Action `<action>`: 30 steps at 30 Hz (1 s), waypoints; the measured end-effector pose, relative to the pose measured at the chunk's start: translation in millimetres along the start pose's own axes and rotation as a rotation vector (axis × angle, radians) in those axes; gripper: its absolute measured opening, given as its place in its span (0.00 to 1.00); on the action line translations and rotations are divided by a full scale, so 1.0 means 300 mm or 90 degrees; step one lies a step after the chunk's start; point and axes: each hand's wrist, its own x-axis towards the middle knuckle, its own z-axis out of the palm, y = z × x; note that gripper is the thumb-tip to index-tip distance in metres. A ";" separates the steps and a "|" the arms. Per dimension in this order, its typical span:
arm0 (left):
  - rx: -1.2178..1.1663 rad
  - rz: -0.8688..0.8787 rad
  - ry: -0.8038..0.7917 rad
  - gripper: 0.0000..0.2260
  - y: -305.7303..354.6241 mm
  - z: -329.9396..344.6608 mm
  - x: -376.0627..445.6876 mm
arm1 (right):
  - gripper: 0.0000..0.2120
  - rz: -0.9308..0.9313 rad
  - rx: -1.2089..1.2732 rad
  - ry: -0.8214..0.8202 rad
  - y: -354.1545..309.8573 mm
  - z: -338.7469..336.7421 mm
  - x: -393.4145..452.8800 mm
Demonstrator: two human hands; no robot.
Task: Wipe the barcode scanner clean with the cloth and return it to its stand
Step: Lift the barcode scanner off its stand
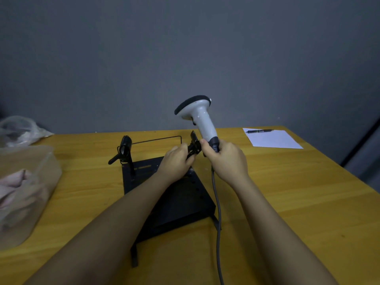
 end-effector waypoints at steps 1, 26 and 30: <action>0.002 0.000 0.000 0.07 0.002 -0.002 -0.001 | 0.23 -0.003 0.003 0.004 -0.005 -0.010 0.000; -0.017 -0.014 0.079 0.28 0.076 -0.222 -0.181 | 0.29 -0.051 0.255 -0.063 -0.107 -0.109 -0.122; -0.254 -0.085 0.188 0.19 0.054 -0.336 -0.327 | 0.20 -0.078 0.323 -0.111 -0.165 -0.086 -0.186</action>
